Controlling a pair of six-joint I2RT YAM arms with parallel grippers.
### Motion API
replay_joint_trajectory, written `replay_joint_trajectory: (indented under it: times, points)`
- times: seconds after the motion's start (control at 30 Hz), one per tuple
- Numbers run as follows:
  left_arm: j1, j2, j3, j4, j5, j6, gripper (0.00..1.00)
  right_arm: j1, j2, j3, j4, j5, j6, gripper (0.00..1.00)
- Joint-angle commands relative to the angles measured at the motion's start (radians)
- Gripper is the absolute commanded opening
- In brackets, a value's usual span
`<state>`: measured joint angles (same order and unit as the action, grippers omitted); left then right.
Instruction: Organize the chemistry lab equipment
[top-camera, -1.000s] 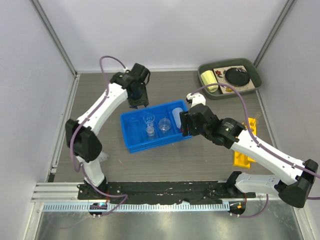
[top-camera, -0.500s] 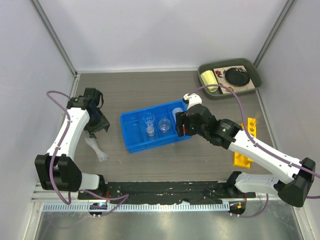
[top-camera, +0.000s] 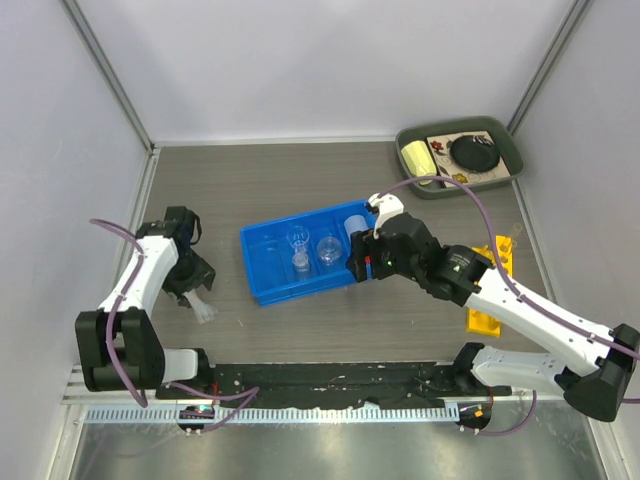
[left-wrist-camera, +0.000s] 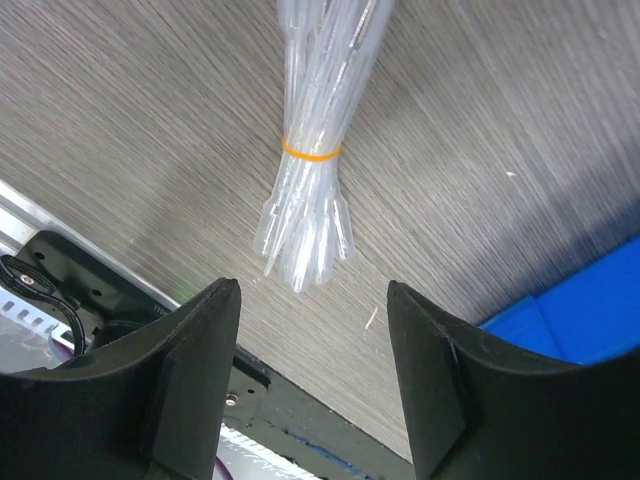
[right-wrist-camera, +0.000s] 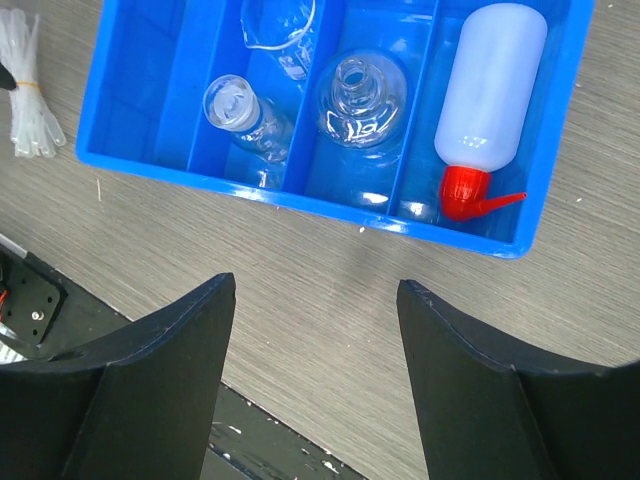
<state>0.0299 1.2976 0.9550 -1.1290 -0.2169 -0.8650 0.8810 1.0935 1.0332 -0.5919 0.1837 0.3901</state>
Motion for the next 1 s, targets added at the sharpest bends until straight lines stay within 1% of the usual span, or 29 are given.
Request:
replay_joint_trajectory:
  times: [0.0, 0.27, 0.37, 0.43, 0.53, 0.57, 0.67, 0.73, 0.8, 0.83, 0.87, 0.97]
  points:
    - [0.04, 0.041, -0.062, 0.112, -0.021, -0.003, 0.65, 0.004, -0.055, -0.004, 0.017, -0.018, -0.016, 0.72]
    - [0.097, 0.108, -0.124, 0.241, 0.013, 0.055, 0.66, 0.004, -0.081, -0.01, 0.007, -0.019, -0.02, 0.72]
    - [0.134, 0.124, -0.131, 0.282, 0.048, 0.093, 0.65, 0.004, -0.08, -0.01, 0.014, -0.029, -0.014, 0.72]
    - [0.156, 0.146, -0.128, 0.299, 0.059, 0.127, 0.62, 0.006, -0.072, -0.01, 0.018, -0.029, -0.014, 0.72]
    - [0.186, 0.172, -0.124, 0.336, 0.088, 0.15, 0.47, 0.004, -0.063, -0.004, 0.021, -0.027, -0.014, 0.72]
    - [0.198, 0.177, -0.127, 0.342, 0.097, 0.155, 0.37, 0.004, -0.057, -0.002, 0.021, -0.026, -0.016, 0.72]
    - [0.215, 0.204, -0.128, 0.363, 0.106, 0.17, 0.27, 0.004, -0.047, -0.002, 0.026, -0.024, -0.011, 0.72]
    - [0.217, 0.218, -0.128, 0.374, 0.111, 0.178, 0.24, 0.006, -0.041, -0.004, 0.029, -0.021, -0.01, 0.72]
    - [0.219, 0.23, -0.13, 0.379, 0.119, 0.178, 0.11, 0.006, -0.029, -0.002, 0.029, -0.02, -0.005, 0.72]
    - [0.22, 0.229, -0.128, 0.38, 0.126, 0.176, 0.03, 0.007, -0.027, -0.001, 0.029, -0.02, -0.002, 0.72]
    - [0.219, 0.215, -0.125, 0.382, 0.134, 0.173, 0.0, 0.006, -0.021, 0.001, 0.03, -0.021, 0.0, 0.72]
    - [0.219, 0.184, -0.084, 0.354, 0.14, 0.173, 0.0, 0.007, -0.004, 0.01, 0.029, -0.015, 0.006, 0.72]
